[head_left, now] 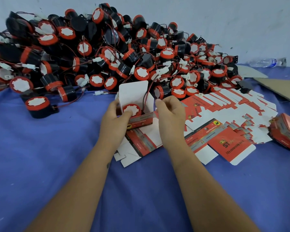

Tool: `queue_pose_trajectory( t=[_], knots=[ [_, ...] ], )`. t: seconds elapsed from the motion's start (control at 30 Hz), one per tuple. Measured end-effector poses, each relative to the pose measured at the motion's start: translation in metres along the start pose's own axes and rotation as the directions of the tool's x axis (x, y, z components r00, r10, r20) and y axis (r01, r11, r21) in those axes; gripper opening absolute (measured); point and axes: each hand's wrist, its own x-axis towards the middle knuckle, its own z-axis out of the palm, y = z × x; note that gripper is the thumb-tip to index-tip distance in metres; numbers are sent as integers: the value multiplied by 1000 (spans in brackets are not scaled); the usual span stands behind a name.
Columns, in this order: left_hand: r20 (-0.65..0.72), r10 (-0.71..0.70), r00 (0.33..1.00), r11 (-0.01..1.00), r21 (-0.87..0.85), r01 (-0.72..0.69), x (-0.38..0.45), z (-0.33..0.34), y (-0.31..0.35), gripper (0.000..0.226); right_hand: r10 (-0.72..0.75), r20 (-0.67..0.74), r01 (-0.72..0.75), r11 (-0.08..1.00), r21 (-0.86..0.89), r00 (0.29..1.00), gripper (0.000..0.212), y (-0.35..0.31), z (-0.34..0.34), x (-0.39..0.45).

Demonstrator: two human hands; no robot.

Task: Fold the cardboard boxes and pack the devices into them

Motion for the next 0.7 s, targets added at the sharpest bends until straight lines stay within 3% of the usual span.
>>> queue_pose_trajectory(
  t=[0.07,0.17,0.27,0.37,0.43,0.5,0.6,0.7],
  knots=[
    [-23,-36,999,999,-28,35,0,-1,2,36,103,-14,-102,992,71,995,7,-2,-2,7],
    [-1,-35,999,998,-56,35,-4,-2,6,36,164,85,-178,964,200,983,26,-6,-7,16],
    [91,10,996,1000,3,-10,-8,-1,7,20,59,96,-80,968,238,994,36,-9,-8,17],
    [133,51,990,995,80,-62,-8,-1,4,19,-52,-10,53,970,238,999,17,-17,-7,12],
    [128,58,990,993,93,-70,-7,-1,3,18,-109,-14,109,965,238,994,21,-20,-8,11],
    [114,64,991,991,114,-77,-6,0,2,16,-200,134,160,952,262,970,19,-24,-9,7],
    [116,89,989,983,149,-106,-5,1,1,22,-291,403,179,939,293,868,25,-28,-4,-4],
    [136,107,985,980,154,-128,-4,1,0,24,-276,398,255,961,106,875,32,-25,6,-12]
  ],
)
